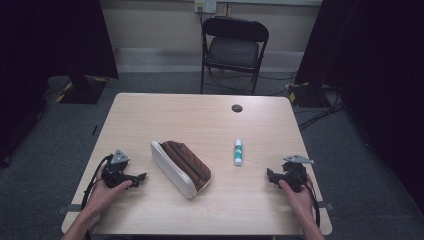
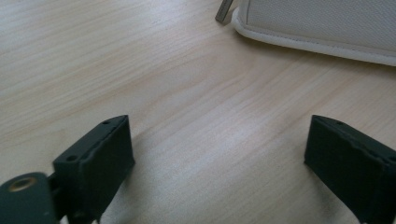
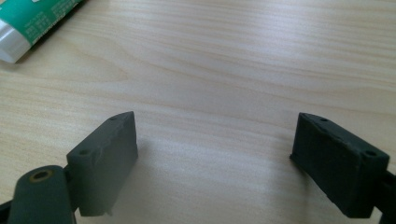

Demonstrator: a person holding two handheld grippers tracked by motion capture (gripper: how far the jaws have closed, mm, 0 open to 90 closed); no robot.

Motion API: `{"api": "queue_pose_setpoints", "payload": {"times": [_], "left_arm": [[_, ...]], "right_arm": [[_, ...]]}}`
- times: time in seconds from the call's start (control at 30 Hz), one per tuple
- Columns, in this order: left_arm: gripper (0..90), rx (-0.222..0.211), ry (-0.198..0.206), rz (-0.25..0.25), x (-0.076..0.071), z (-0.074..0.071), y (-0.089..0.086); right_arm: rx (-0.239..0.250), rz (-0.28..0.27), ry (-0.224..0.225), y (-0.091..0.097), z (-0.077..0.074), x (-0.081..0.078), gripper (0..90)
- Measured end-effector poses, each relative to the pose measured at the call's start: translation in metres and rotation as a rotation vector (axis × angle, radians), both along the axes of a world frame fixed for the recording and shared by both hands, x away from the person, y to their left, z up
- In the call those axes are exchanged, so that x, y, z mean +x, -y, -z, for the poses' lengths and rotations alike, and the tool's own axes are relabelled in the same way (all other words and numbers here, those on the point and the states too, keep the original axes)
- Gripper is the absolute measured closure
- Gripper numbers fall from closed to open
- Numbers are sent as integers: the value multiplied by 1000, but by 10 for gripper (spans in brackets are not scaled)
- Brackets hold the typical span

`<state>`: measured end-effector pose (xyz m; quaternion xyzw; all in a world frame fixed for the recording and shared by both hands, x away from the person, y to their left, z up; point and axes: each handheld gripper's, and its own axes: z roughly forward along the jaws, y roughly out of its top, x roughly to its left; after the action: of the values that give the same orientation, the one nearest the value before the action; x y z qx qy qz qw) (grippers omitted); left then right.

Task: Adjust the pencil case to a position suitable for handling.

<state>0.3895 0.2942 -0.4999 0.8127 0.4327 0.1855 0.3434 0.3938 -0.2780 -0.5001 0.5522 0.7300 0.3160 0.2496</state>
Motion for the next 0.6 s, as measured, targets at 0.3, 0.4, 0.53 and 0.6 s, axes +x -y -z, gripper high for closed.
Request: {"api": "queue_pose_setpoints", "payload": {"times": [0.3,0.4,0.53,0.6], "left_arm": [[235,7,-10,8,-2,-4,0],[236,18,-5,11,-3,-7,2],[244,-9,13,15,-9,-17,6],[245,-34,20,13,-12,-20,9]], "right_arm": [[-6,-14,-20,-1,-3,-4,151],[-10,-40,-19,-2,-5,-6,178],[3,-77,32,-6,-14,-13,208],[10,-95,56,-9,-19,-17,235]]}}
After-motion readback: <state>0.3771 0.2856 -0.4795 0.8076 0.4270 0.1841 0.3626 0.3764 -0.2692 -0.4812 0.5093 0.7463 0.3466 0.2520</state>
